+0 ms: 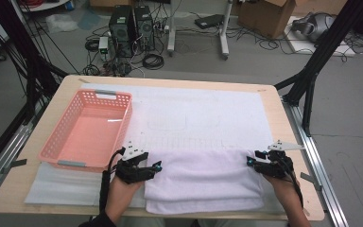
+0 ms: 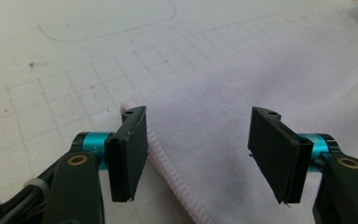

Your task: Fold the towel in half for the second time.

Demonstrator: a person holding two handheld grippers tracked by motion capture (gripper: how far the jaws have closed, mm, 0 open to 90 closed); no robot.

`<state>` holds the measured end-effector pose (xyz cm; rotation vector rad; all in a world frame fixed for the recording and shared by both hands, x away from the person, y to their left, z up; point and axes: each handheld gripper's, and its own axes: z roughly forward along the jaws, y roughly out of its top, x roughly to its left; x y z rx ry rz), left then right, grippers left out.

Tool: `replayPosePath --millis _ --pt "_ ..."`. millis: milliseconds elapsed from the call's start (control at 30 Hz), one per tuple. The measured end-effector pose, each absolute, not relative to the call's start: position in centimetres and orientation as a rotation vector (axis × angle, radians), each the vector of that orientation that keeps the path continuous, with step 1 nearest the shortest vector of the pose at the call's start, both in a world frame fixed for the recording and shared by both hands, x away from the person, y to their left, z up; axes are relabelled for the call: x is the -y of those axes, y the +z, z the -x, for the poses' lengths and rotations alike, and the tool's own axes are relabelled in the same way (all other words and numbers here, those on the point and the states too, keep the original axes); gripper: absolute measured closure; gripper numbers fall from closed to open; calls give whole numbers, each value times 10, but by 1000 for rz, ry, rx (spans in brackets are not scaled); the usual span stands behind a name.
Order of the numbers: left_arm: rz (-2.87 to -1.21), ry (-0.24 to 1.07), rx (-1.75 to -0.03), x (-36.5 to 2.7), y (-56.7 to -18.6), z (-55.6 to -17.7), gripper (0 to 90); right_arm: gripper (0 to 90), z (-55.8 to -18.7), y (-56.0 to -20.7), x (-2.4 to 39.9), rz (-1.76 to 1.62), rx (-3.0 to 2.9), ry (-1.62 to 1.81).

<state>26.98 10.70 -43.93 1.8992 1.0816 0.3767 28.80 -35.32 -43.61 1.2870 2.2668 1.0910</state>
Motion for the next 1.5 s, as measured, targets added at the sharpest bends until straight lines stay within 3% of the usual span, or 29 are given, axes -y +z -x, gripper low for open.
replayPosePath --millis 167,300,333,367,400,467,933,1367,1433,1500 --pt "-1926 335 -1120 -107 -449 -271 373 515 -279 -442 350 -1267 -2316 1045" --pt "-1915 335 -1114 -105 -452 -269 396 580 -277 -444 353 -1346 -2291 1087" --pt "-1918 317 -1101 -106 -452 -269 471 634 -276 -444 352 -1352 -2292 1091" --pt "-1917 281 -1084 -105 -453 -269 584 735 -277 -444 352 -1351 -2303 1110" --pt "-1915 235 -1074 -104 -453 -270 730 759 -277 -444 351 -1357 -2316 1119" --pt "-1918 256 -1101 -100 -449 -272 795 803 -277 -441 346 -1330 -2325 1074" --pt "-1791 390 -1135 -86 -417 -343 805 818 -322 -425 358 -1371 -2104 1206" --pt "-1753 418 -1164 -86 -419 -392 801 817 -368 -419 355 -1396 -2041 1196" --pt "-1770 408 -1171 -85 -423 -393 792 816 -372 -420 354 -1402 -2042 1188" --pt "-1774 412 -1192 -83 -424 -393 724 813 -375 -422 352 -1406 -2052 1168"
